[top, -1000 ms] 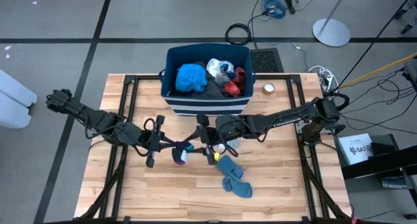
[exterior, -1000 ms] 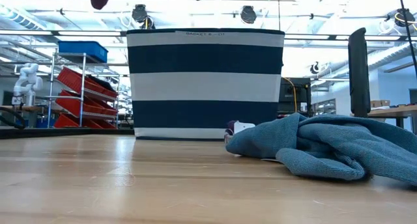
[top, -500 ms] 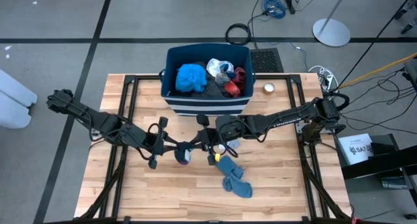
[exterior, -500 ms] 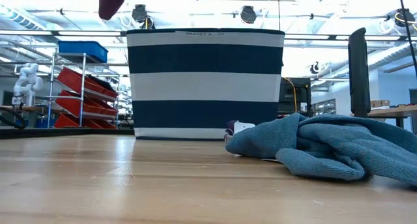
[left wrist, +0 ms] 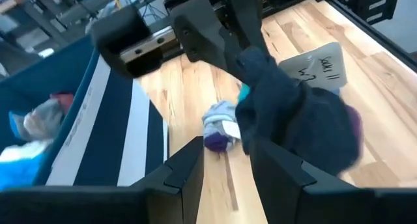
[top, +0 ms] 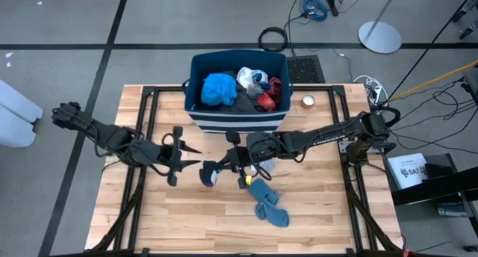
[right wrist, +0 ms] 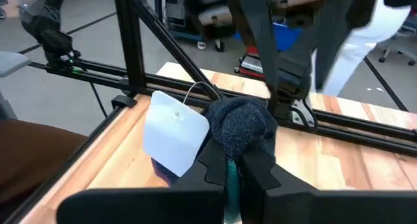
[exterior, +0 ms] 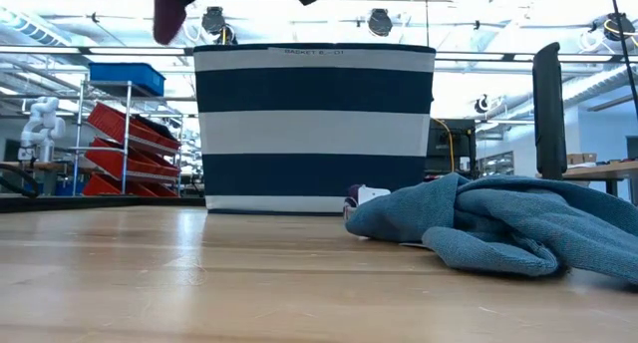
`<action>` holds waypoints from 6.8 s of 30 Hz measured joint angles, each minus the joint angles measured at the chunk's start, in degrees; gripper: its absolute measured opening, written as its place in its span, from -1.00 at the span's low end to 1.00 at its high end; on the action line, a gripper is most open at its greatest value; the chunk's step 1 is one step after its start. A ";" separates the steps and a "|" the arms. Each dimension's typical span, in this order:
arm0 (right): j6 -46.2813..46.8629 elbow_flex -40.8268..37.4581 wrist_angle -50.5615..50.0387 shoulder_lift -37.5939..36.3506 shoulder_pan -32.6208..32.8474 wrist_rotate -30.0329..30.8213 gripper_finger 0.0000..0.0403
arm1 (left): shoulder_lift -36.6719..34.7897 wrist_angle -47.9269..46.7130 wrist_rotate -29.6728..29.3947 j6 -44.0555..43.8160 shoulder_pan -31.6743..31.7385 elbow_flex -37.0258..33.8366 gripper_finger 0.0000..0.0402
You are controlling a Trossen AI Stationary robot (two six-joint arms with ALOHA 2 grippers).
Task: Sort clothes
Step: Put the black sock into the blue laundry bin, then put the gray and purple sock into the blue laundry bin
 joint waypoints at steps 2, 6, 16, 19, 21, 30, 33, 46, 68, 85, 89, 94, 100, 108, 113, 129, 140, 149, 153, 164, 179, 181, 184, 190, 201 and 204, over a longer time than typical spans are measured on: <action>0.08 0.00 -0.48 -0.01 -0.44 0.05 -0.99 | -1.42 -2.14 0.50 -1.39 0.00 0.00 -0.34; 0.78 0.00 -1.86 -0.01 -1.37 0.17 -0.99 | -3.75 -5.65 0.63 -2.84 0.00 0.00 -0.34; 1.52 -0.02 -4.23 -3.81 -3.24 0.38 -0.99 | -5.49 -9.51 0.71 -3.71 0.00 0.02 -0.34; -0.46 -0.02 -4.56 -5.96 -3.37 1.49 -0.99 | -5.41 -9.43 0.71 -3.71 0.00 0.02 -0.34; -2.76 -0.02 -4.54 -7.33 -3.34 4.78 -0.99 | -5.41 -9.43 0.71 -3.71 0.03 0.02 -0.34; -8.66 -0.02 -2.05 -13.88 -7.03 10.86 -0.99 | -5.41 -9.24 0.71 -3.71 0.07 0.02 -0.34; -8.79 -0.02 0.30 -15.67 -9.65 10.68 -0.99 | -5.41 -9.25 0.71 -3.73 0.07 0.02 -0.34; 1.01 4.70 0.55 -17.43 -27.47 10.45 -0.99 | -5.41 -9.27 0.69 -3.75 0.11 0.02 -0.34; 14.60 22.58 -29.77 -16.04 -40.49 8.52 -0.99 | -5.39 -9.25 0.69 -3.77 0.20 0.02 -0.34; 13.87 22.51 -28.58 -13.17 -40.78 7.26 -0.89 | -5.39 -9.27 0.69 -3.78 0.20 0.02 -0.34; 14.01 22.51 -28.59 -13.17 -40.76 7.19 -0.81 | -5.39 -9.27 0.69 -3.79 0.20 0.02 -0.34; 14.50 22.51 -28.59 -13.17 -40.76 7.21 -0.65 | -5.39 -9.27 0.69 -3.79 0.20 0.02 -0.34; 16.56 22.51 -28.59 -13.17 -40.76 7.21 -0.27 | -5.39 -9.27 0.69 -3.78 0.19 0.02 -0.34; 18.51 22.51 -29.23 -13.19 -40.76 6.99 0.35 | -5.39 -9.27 0.69 -3.79 0.18 0.02 -0.34; 19.19 22.51 -29.19 -13.19 -40.76 6.75 0.60 | -5.39 -9.27 0.69 -3.79 0.17 0.02 -0.34; 19.21 22.51 -29.12 -13.19 -40.69 2.35 0.75 | -5.39 -9.27 0.69 -3.90 0.15 0.02 -0.34; 16.57 22.51 -31.73 -13.19 -40.67 1.31 0.39 | -5.39 -9.29 0.69 -5.08 0.15 0.02 -0.34; 16.52 22.51 -32.88 -13.19 -40.67 1.00 -0.78 | -5.39 -9.29 0.69 -5.08 0.15 0.02 -0.34; 15.79 22.52 -32.88 -13.19 -40.67 1.01 -0.95 | -5.39 -9.29 0.69 -5.08 0.17 0.02 -0.34; 13.67 22.53 -34.92 -13.19 -36.04 1.01 -1.00 | -5.39 -9.29 0.73 -5.09 0.16 0.02 -0.34; 11.80 22.53 -37.57 -13.19 -21.57 1.05 -1.00 | -5.37 -9.29 1.08 -5.13 0.15 0.02 -0.34; 11.80 22.53 -38.06 -13.19 -19.45 1.03 -1.00 | -5.37 -9.29 1.08 -5.13 0.17 0.02 -0.34; 10.98 22.53 -39.73 -13.19 -16.57 1.07 -1.00 | -5.37 -9.27 1.08 -5.15 0.17 0.02 -0.34; 11.23 22.22 -44.70 -12.68 -11.73 1.20 -1.00 | -4.90 -8.50 1.06 -5.16 0.15 0.02 -0.34; 17.24 8.83 -46.51 -12.43 -2.66 5.20 -1.00 | 2.95 -3.79 1.04 -3.37 0.16 0.02 -0.34; 19.01 4.55 -44.71 -12.37 -0.73 7.63 -1.00 | 6.02 -2.29 1.00 -1.23 0.17 0.02 -0.34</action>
